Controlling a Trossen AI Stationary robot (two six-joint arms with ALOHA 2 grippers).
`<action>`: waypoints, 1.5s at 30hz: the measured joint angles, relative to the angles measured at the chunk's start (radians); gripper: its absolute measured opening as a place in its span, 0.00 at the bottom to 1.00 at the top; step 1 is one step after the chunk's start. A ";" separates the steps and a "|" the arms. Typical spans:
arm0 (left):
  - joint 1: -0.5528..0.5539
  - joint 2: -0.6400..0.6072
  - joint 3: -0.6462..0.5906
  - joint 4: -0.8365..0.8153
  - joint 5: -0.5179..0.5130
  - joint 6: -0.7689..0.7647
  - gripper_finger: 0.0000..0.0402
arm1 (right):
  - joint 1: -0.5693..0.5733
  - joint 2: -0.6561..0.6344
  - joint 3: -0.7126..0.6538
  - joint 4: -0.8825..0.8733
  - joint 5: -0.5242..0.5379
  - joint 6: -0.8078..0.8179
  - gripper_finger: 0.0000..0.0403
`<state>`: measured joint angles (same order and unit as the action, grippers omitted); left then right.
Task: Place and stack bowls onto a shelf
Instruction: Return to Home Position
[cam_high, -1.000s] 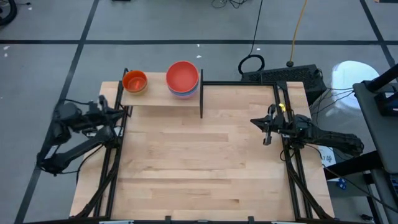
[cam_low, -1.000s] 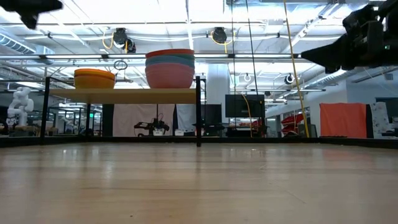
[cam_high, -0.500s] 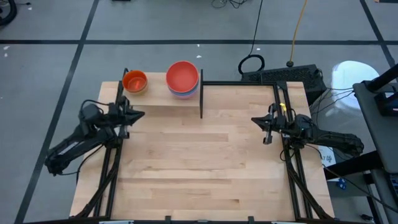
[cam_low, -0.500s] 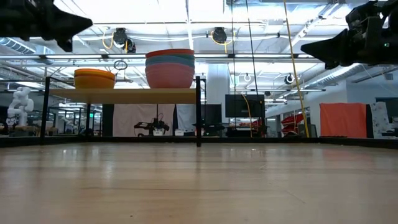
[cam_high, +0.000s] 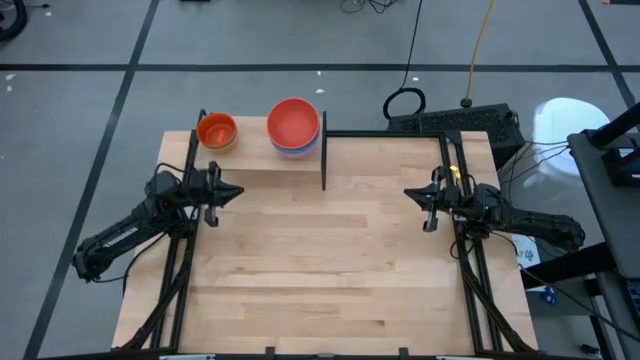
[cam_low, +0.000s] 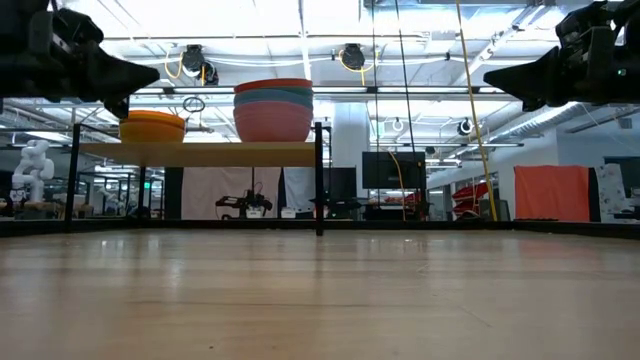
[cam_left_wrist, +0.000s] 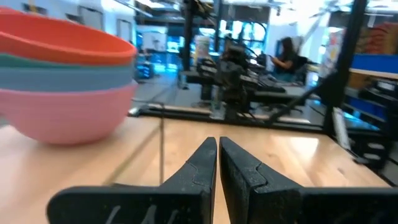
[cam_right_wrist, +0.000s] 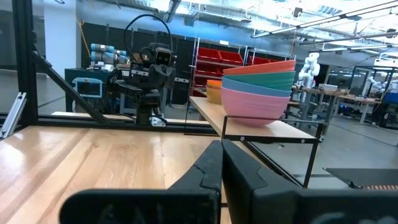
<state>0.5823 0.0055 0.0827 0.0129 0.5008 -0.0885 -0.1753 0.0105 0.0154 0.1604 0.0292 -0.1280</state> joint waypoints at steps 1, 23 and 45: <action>0.000 0.000 -0.007 0.000 0.018 0.000 0.06 | 0.000 0.000 0.000 0.000 0.000 0.000 0.00; -0.002 0.001 -0.058 0.018 0.104 -0.068 0.06 | 0.000 0.000 -0.001 -0.005 0.000 0.011 0.00; -0.002 0.001 -0.058 0.018 0.101 -0.070 0.06 | 0.000 0.000 -0.001 -0.005 -0.001 0.011 0.00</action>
<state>0.5808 0.0063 0.0246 0.0311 0.6018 -0.1581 -0.1753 0.0105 0.0147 0.1558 0.0284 -0.1169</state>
